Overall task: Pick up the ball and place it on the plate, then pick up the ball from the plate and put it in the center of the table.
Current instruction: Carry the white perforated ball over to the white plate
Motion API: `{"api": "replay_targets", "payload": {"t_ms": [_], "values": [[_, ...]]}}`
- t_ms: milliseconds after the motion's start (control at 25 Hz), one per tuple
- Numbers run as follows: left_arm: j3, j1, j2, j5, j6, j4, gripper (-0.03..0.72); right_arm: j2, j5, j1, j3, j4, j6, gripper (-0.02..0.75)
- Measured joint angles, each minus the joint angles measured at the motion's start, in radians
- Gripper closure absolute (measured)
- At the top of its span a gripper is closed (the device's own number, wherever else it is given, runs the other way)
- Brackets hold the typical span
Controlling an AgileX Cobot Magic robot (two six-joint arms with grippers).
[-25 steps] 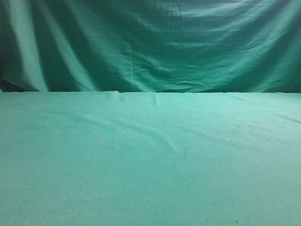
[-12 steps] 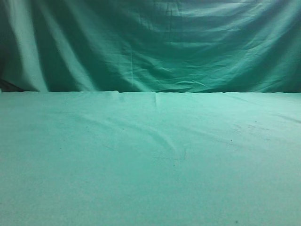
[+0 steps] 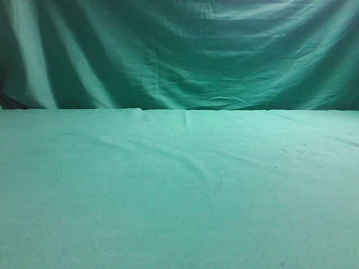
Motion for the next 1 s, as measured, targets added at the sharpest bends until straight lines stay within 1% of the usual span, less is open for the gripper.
{"api": "replay_targets", "payload": {"t_ms": [120, 200, 400, 480, 640, 720, 800, 920, 1000], "values": [[0.0, 0.0, -0.002, 0.009, 0.0, -0.011, 0.385, 0.0, 0.062, 0.0, -0.003, 0.0, -0.002, 0.738], [0.0, 0.0, -0.002, 0.001, 0.0, -0.011, 0.385, 0.0, 0.139, 0.0, -0.031, 0.0, -0.004, 0.738], [0.0, 0.007, -0.002, -0.056, -0.022, -0.014, 0.385, 0.051, 0.327, 0.0, -0.151, 0.006, -0.022, 0.738], [0.0, 0.037, -0.002, -0.074, -0.047, -0.021, 0.385, 0.108, 0.399, 0.0, -0.204, 0.034, -0.02, 0.738], [0.0, 0.164, 0.028, -0.072, -0.056, -0.076, 0.385, 0.225, 0.519, 0.0, -0.288, 0.046, -0.073, 0.738], [0.0, 0.216, 0.046, -0.065, -0.021, -0.119, 0.385, 0.264, 0.531, 0.0, -0.298, 0.053, -0.084, 0.738], [0.0, 0.249, 0.061, -0.057, 0.054, -0.183, 0.385, 0.28, 0.551, 0.0, -0.298, 0.064, -0.089, 0.738], [0.0, 0.256, 0.075, -0.039, 0.168, -0.244, 0.385, 0.286, 0.569, 0.0, -0.299, 0.078, -0.132, 0.738], [0.0, 0.256, 0.084, -0.028, 0.211, -0.267, 0.385, 0.307, 0.614, 0.0, -0.314, 0.08, -0.227, 0.738]]}}
